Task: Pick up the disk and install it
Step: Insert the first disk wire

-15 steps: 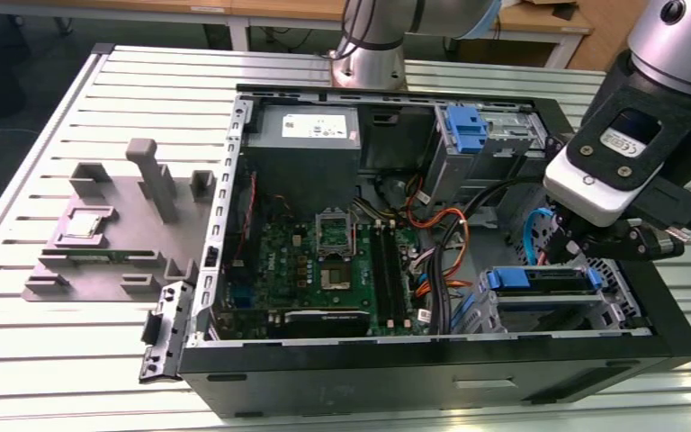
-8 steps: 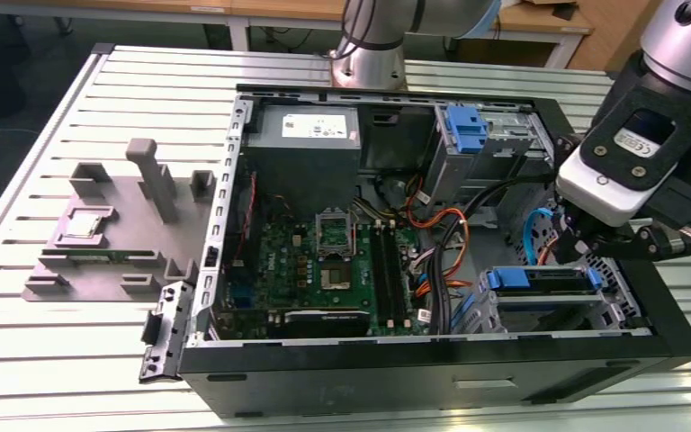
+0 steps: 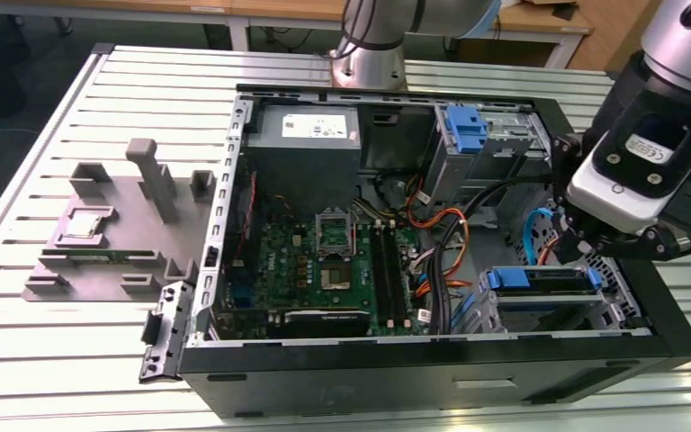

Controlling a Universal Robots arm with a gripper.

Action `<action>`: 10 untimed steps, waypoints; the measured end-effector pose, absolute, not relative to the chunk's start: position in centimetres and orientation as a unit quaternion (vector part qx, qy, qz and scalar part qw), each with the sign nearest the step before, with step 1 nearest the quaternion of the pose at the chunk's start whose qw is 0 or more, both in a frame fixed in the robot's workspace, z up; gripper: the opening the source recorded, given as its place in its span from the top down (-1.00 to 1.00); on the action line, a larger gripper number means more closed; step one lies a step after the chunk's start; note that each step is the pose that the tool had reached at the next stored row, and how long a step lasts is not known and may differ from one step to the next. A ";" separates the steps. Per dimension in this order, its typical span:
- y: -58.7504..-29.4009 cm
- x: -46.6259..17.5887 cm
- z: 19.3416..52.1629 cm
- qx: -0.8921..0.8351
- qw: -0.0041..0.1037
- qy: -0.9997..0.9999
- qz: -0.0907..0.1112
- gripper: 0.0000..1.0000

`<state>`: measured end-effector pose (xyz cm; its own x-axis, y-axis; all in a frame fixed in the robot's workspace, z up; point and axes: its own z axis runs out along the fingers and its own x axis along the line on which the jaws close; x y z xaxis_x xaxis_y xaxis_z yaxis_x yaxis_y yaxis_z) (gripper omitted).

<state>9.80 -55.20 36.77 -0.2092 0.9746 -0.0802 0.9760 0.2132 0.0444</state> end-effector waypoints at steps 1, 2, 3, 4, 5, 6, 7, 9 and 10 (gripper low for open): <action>-55.2 10.0 36.8 0.627 0.045 0.778 -0.008 0.80; -55.2 10.2 36.8 0.627 0.045 0.778 -0.008 0.80; -55.2 10.5 36.8 0.627 0.044 0.778 -0.009 0.80; -55.2 10.7 36.8 0.627 0.044 0.778 -0.009 0.80; -55.2 10.9 36.8 0.627 0.043 0.778 -0.009 0.80; -55.2 11.2 36.8 0.627 0.042 0.778 -0.010 0.80; -55.1 11.4 36.8 0.626 0.040 0.778 -0.012 0.80; -55.1 11.8 36.8 0.626 0.035 0.779 -0.016 0.80; -55.1 12.0 36.8 0.626 0.033 0.779 -0.018 0.80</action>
<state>11.96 -55.10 36.77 -0.2132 0.9742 -0.0747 0.9766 0.2147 0.0134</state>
